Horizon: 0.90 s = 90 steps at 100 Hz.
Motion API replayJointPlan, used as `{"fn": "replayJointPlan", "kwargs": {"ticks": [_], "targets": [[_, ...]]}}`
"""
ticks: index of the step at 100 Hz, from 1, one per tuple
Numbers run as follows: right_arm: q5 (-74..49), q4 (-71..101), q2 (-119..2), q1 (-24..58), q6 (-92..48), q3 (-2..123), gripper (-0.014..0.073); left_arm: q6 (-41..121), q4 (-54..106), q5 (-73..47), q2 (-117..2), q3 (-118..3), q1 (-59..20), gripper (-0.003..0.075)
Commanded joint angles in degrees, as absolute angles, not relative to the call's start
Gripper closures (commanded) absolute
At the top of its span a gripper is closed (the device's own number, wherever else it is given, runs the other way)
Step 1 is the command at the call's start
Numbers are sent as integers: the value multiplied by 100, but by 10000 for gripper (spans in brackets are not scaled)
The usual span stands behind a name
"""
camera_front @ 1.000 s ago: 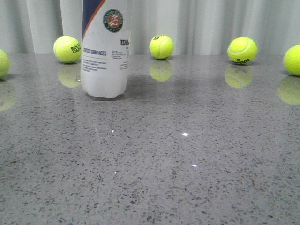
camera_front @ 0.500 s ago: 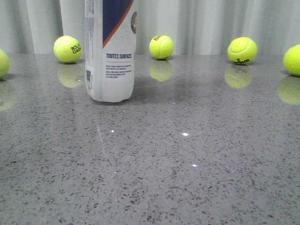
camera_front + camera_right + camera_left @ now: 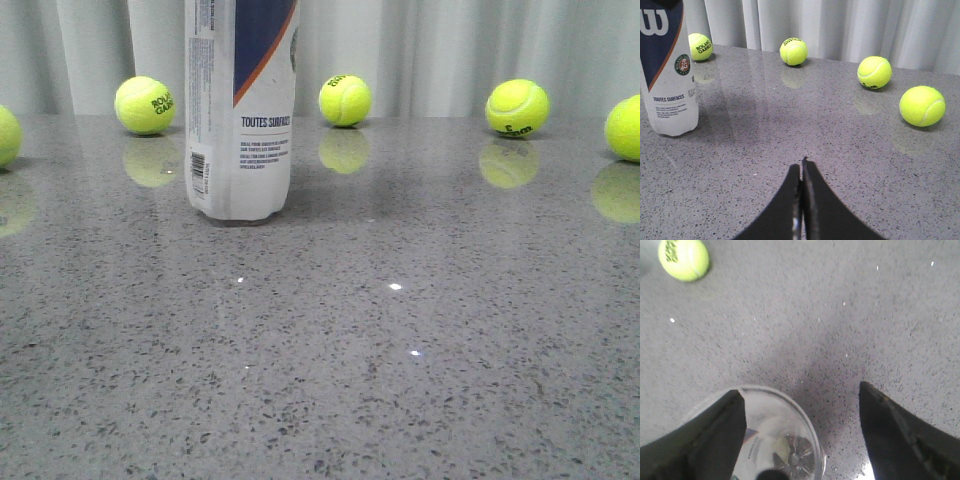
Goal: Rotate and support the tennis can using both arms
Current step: 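Open the left gripper and release the standing can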
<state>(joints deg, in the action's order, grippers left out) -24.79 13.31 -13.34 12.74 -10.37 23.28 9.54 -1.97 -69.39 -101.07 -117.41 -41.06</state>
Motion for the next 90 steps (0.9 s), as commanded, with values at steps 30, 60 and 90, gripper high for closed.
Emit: {"fn": "replayJointPlan", "kwargs": {"ticks": [30, 60, 90], "targets": [[-2042, 1375, -1377, 1249, -1042, 2466, 661, 789, -183, -6290, -9280, -11887, -4106, 325], [-2042, 1375, -1377, 1249, -1042, 2466, 661, 716, 0, -5318, -8586, -10746, -4106, 738], [-2042, 1375, -1377, 1249, -1042, 2466, 661, 716, 297, -3870, -7516, -8586, -4106, 739]]}}
